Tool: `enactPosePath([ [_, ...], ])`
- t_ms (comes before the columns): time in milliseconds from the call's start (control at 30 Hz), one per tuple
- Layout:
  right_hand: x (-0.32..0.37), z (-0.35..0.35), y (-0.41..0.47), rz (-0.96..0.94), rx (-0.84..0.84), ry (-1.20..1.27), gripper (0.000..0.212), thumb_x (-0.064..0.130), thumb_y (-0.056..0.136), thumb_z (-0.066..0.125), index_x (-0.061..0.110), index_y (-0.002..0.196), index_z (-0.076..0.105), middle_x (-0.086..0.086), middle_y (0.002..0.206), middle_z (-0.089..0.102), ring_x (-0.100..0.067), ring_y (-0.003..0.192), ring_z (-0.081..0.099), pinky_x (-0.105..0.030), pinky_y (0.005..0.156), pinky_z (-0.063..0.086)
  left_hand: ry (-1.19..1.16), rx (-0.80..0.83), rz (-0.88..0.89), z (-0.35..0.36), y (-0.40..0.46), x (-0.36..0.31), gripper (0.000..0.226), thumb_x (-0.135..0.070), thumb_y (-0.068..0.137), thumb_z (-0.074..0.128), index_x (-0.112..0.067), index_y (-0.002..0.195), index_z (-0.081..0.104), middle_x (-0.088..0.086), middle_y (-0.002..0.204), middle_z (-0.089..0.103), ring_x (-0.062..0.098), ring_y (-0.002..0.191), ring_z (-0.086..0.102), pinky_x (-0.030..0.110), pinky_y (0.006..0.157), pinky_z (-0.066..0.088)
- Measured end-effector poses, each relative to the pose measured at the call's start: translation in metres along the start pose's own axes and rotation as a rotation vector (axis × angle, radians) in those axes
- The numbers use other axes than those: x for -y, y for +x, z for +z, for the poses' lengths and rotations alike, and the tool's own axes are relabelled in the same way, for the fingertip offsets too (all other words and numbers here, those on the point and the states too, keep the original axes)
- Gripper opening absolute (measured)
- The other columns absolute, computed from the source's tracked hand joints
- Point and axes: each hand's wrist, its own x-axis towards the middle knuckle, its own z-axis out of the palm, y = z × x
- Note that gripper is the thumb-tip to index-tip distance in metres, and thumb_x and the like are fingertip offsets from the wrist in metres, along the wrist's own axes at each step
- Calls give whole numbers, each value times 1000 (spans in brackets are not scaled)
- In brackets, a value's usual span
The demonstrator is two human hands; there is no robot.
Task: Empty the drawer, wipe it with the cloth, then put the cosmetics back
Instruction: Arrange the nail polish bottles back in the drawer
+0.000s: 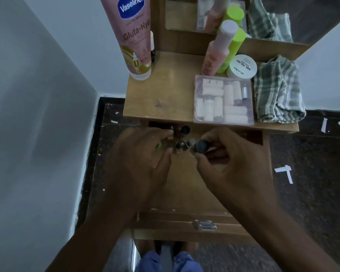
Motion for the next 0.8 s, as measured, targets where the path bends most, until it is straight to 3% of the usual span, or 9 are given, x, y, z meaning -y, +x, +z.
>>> enactPosePath([
  [67,-18,6,-11,67,-12,-22,22,13,83,82,24,98,70,16,90,72,1,81,70,-25,72,62,31,56,4,10,-7,-1,33,-30,90,74,-23,122,75,-5,120,72,19,113,62,38,98,50],
  [133,-36,14,-14,103,-28,-53,22,11,85,80,23,101,71,14,92,72,0,83,70,-25,73,63,71,85,15,18,-9,-5,34,-28,88,78,-21,121,75,-5,120,73,20,108,63,36,92,51],
  [233,-59,28,-5,109,-39,-105,25,13,88,77,20,112,71,7,96,75,-6,85,73,-35,74,64,112,99,11,28,-6,-9,34,-30,87,80,-20,120,76,-4,119,73,20,104,64,36,87,54],
  [400,-72,47,16,61,-76,-163,12,11,87,72,12,99,70,-4,94,76,-22,83,75,-44,70,63,130,96,17,40,0,-11,35,-28,89,79,-19,122,75,-3,119,73,22,103,64,36,84,53],
  [800,-73,65,42,90,-35,-256,21,11,88,66,11,106,76,-12,100,78,-37,95,73,-47,76,61,140,61,-2,44,6,-8,37,-27,87,79,-20,123,75,-3,120,74,21,108,65,27,91,46],
])
